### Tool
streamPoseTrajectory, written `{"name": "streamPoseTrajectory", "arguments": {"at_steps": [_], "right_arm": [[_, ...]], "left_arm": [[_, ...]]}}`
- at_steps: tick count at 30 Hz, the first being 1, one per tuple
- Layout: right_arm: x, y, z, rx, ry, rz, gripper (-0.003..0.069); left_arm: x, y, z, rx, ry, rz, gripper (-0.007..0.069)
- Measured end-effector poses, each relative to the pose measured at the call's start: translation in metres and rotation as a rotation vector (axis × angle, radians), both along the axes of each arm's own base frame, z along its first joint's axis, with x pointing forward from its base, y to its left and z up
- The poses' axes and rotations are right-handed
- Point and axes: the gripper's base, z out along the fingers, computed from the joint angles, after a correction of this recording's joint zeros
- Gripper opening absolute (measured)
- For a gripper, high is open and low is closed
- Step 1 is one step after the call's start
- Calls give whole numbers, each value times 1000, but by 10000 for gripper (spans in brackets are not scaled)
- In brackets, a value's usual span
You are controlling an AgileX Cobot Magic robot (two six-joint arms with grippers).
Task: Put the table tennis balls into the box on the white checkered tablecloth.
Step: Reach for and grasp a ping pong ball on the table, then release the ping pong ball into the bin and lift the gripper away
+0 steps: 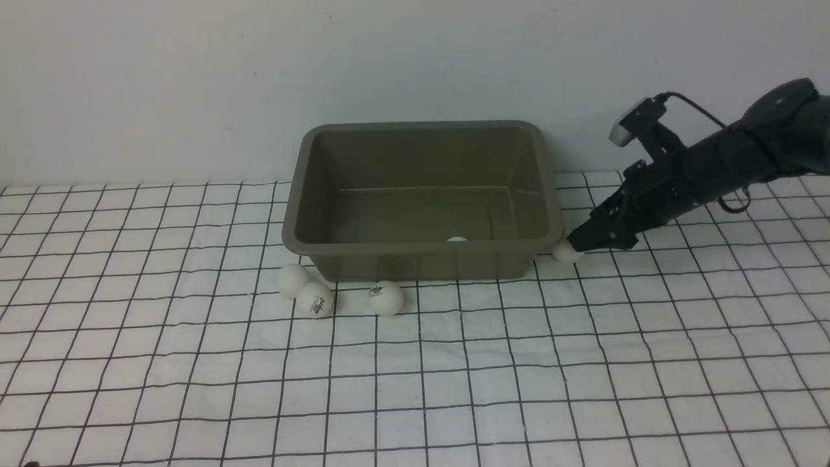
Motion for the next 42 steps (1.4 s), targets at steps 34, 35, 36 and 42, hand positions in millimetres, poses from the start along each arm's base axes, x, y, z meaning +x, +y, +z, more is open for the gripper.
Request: {"name": "streamPoseTrajectory", "arguments": {"at_steps": [34,35,36,42], "right_arm": [[-27,31,114,44,-239,142,356],[-29,43,115,44,-249,163,356],[-30,55,115,43,-263,172,356],[-25,96,93,-27,-311,142,356]], "left_arm": [[0,0,0,0,0,0,268],[0,0,0,0,0,0,268],[0,0,0,0,0,0,268],[0,0,0,0,0,0,268]]}}
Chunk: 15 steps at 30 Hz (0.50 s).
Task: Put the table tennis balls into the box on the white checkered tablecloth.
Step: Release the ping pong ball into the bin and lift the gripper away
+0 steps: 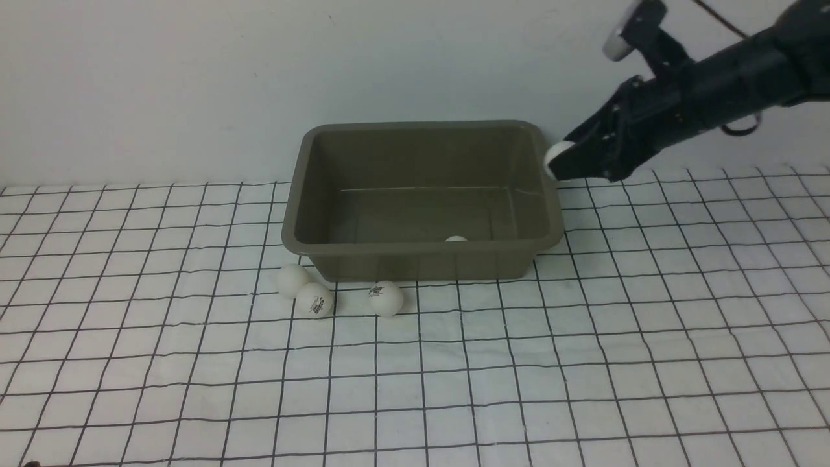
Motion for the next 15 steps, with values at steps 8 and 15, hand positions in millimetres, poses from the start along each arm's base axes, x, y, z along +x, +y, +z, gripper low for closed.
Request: {"name": "streamPoseTrajectory", "arguments": {"at_steps": [8,15], "right_arm": [[11,-1,-23,-28,-5,-29,483],[20,-94,19,-97,-108,-176,465]], "left_arm": [[0,0,0,0,0,0,268],[0,0,0,0,0,0,268]]}}
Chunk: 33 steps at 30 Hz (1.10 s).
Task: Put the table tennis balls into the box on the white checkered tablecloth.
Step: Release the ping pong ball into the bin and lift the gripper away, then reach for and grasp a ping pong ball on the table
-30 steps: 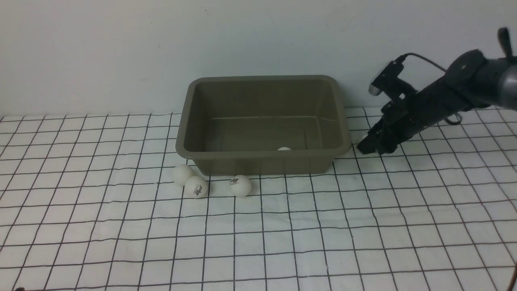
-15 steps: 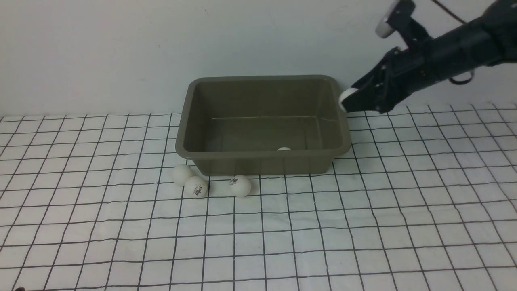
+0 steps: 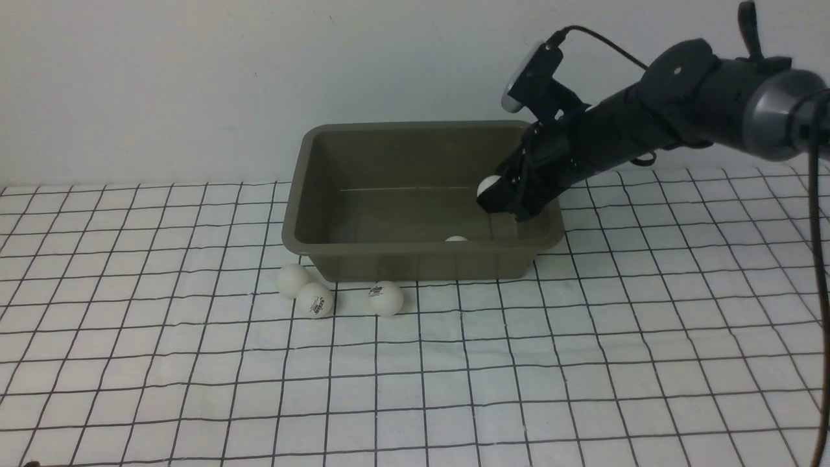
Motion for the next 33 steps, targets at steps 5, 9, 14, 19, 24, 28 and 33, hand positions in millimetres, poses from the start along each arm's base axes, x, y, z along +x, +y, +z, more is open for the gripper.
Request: {"name": "streamPoseTrajectory", "arguments": {"at_steps": [5,9,14,19,24,28,33], "right_arm": [[2,-69,-12,8,57,-53,416],[9,-72,-45,54,69,66,402],[15,-53,-72,95,68,172,401],[19,-40,-95,155,90,203,401],[20,-22,-119,170,135,239,401],[22,0,-126,138,116,247,401],[25,10,-134,102,96,218,401]], "left_arm": [[0,0,0,0,0,0,268],[0,0,0,0,0,0,268],[0,0,0,0,0,0,268],[0,0,0,0,0,-1,268],[0,0,0,0,0,-1,268],[0,0,0,0,0,-1,268],[0,0,0,0,0,-1,268]]}}
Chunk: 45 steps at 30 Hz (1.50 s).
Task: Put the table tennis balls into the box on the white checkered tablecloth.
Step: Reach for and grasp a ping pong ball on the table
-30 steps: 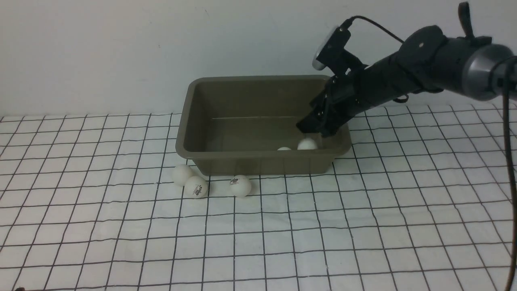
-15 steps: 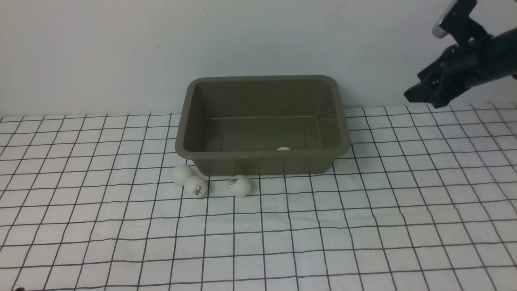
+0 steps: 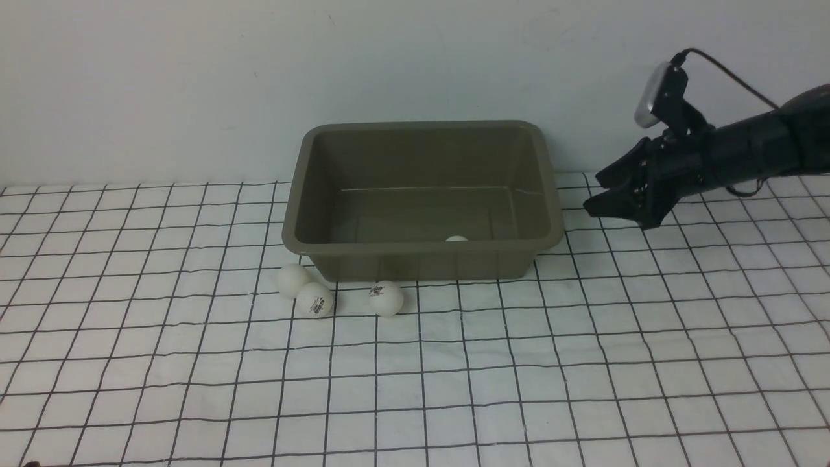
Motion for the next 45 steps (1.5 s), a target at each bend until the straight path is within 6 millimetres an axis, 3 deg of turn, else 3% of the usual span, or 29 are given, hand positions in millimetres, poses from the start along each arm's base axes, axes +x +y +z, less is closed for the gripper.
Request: {"name": "streamPoseTrajectory", "arguments": {"at_steps": [11,14,18,22,29,31,34,38,40,45], "right_arm": [[2,0,-4,7,-13,-8,378],[3,-1,-3,13,-18,-29,276],[7,-3,-2,11,-36,-63,32],[8,-8,1,-9,-54,-81,-12],[9,-23,18,-13,-85,-101,-16],[7,-21,18,0,-71,-79,5],[6,-19,19,27,-60,-70,93],[6,-19,19,44,-52,-85,341],[7,-20,19,39,-57,-100,416],[8,-20,18,38,-71,-97,459]], "left_arm": [[0,0,0,0,0,-1,268],[0,0,0,0,0,-1,268],[0,0,0,0,0,-1,268],[0,0,0,0,0,-1,268],[0,0,0,0,0,-1,268],[0,0,0,0,0,-1,268],[0,0,0,0,0,-1,268],[0,0,0,0,0,-1,268],[0,0,0,0,0,-1,268],[0,0,0,0,0,-1,268]]}}
